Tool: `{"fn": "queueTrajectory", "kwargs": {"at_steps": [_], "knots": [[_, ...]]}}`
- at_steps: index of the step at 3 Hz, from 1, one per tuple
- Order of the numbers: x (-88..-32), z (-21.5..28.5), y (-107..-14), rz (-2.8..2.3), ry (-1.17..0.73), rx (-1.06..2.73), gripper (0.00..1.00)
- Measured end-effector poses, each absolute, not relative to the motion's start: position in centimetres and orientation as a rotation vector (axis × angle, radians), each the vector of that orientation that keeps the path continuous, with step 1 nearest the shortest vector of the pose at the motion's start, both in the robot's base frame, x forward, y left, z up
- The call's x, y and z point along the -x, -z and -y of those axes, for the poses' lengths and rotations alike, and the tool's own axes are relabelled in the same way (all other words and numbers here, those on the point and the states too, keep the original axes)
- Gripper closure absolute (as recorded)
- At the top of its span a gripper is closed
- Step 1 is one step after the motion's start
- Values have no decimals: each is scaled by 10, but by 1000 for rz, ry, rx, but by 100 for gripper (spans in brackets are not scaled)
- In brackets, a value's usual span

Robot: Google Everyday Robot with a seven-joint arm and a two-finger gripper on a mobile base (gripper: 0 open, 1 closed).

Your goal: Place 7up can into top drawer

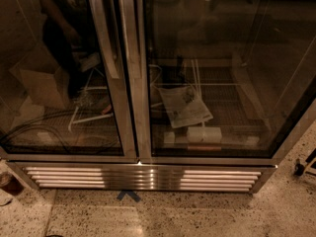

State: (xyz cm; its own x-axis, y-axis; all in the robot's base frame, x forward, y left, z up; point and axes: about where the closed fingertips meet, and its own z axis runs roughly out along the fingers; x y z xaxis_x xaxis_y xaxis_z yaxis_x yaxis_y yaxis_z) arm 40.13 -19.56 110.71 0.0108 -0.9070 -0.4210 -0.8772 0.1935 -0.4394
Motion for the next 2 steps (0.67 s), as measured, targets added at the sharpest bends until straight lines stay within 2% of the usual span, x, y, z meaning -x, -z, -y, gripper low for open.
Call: {"fn": "queueTrajectory", "kwargs": {"at_steps": [2], "knots": [[-402,192,-1075,-1893,42,1684,0]]}}
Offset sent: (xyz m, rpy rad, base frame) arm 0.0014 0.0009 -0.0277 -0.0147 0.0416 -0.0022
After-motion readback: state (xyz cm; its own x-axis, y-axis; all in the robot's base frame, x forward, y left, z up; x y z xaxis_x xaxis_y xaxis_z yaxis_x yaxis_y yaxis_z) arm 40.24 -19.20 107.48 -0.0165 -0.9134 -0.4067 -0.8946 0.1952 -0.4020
